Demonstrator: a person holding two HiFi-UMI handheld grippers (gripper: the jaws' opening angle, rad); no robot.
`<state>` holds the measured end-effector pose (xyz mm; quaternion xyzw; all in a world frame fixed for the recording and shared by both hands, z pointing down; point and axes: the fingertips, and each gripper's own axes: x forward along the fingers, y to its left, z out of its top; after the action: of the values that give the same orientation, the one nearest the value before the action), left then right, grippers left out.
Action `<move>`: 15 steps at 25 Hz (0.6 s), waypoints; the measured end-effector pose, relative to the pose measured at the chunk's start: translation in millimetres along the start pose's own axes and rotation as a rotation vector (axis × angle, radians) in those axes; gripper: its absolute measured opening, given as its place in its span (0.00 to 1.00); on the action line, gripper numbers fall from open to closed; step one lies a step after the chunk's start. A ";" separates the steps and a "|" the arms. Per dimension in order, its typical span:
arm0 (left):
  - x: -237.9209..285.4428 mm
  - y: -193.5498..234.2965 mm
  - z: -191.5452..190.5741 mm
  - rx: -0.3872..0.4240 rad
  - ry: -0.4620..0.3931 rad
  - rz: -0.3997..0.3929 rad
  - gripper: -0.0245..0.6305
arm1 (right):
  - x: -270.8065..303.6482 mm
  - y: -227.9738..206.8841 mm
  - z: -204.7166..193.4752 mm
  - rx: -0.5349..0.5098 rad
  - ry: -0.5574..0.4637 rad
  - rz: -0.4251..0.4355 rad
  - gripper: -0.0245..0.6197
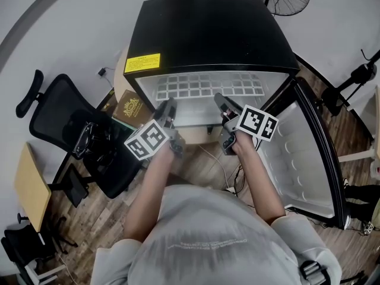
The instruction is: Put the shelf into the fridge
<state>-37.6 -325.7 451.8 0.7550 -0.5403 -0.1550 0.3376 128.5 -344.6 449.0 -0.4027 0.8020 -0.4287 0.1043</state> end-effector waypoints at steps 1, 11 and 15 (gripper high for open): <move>1.1 0.4 0.6 0.002 -0.003 0.002 0.17 | 1.2 -0.4 0.7 -0.001 0.000 -0.001 0.22; 9.6 -1.3 5.4 -0.029 -0.044 0.011 0.17 | 9.2 -2.7 6.5 -0.012 -0.004 0.001 0.22; 12.7 -0.1 6.0 -0.037 -0.047 0.010 0.17 | 11.6 -4.6 8.3 -0.021 -0.011 0.002 0.22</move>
<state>-36.4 -339.4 449.1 0.7420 -0.5490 -0.1809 0.3396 127.8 -359.6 449.5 -0.4051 0.8063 -0.4180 0.1050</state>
